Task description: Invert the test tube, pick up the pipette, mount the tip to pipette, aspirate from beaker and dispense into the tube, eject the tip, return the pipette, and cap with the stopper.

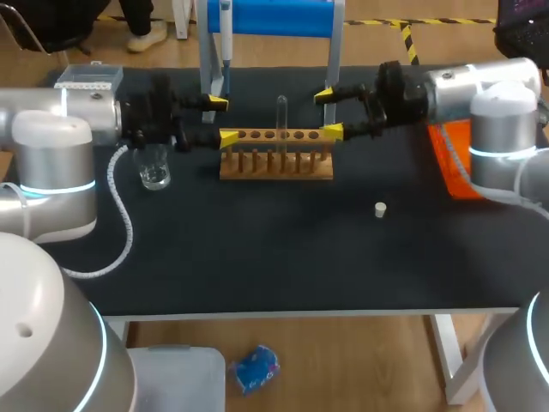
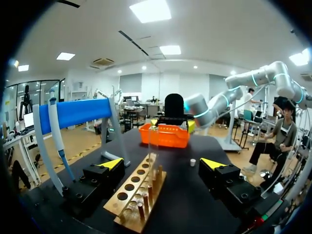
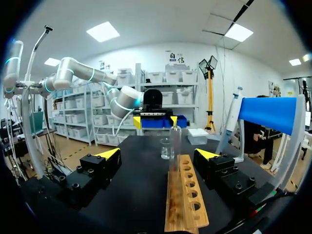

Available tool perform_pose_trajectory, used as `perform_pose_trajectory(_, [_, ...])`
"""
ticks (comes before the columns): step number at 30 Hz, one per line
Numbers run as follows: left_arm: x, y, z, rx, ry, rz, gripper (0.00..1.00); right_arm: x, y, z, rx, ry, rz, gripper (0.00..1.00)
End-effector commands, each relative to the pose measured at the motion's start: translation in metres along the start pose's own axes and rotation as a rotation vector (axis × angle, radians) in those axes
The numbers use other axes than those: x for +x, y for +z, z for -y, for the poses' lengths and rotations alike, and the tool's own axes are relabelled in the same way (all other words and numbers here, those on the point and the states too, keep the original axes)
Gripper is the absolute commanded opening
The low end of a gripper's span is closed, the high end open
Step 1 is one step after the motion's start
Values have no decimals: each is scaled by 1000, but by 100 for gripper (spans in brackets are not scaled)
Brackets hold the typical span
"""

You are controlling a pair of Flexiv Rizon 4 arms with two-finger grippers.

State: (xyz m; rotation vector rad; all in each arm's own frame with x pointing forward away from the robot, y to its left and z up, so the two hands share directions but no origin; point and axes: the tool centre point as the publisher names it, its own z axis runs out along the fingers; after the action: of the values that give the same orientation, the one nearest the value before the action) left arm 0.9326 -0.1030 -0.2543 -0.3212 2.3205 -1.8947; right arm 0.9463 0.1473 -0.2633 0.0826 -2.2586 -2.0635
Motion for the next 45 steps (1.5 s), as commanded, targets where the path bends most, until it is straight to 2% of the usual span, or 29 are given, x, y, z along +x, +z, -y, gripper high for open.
perform_pose_trajectory(1, [-3,3,-3,5,2,-3,100,-18,21,10,-9,-10,-38,100])
perform_pose_trajectory(21, [-3,3,-3,5,2,-3,100,-43,70,15,-73,-6,-76,100])
perform_pose_trajectory(23, [-3,3,-3,5,2,-3,100,-44,73,14,-73,-6,-79,96])
perform_pose_trajectory(24, [-3,3,-3,5,2,-3,100,-45,75,14,-73,-7,-81,90])
perform_pose_trajectory(26, [-3,3,-3,5,2,-3,100,-46,77,14,-70,-8,-86,83])
perform_pose_trajectory(28, [-3,3,-3,5,2,-3,100,-46,79,13,-69,-8,-90,79])
perform_pose_trajectory(30, [-3,3,-3,5,2,-3,100,-45,81,12,-67,-7,-91,65])
perform_pose_trajectory(33, [-3,3,-3,5,2,-3,100,-44,83,13,-65,-5,-95,50])
perform_pose_trajectory(38, [-3,3,-3,5,2,-3,100,-43,87,14,-68,-1,-98,43])
perform_pose_trajectory(45, [-3,3,-3,5,2,-3,100,-40,92,16,-74,0,-84,43])
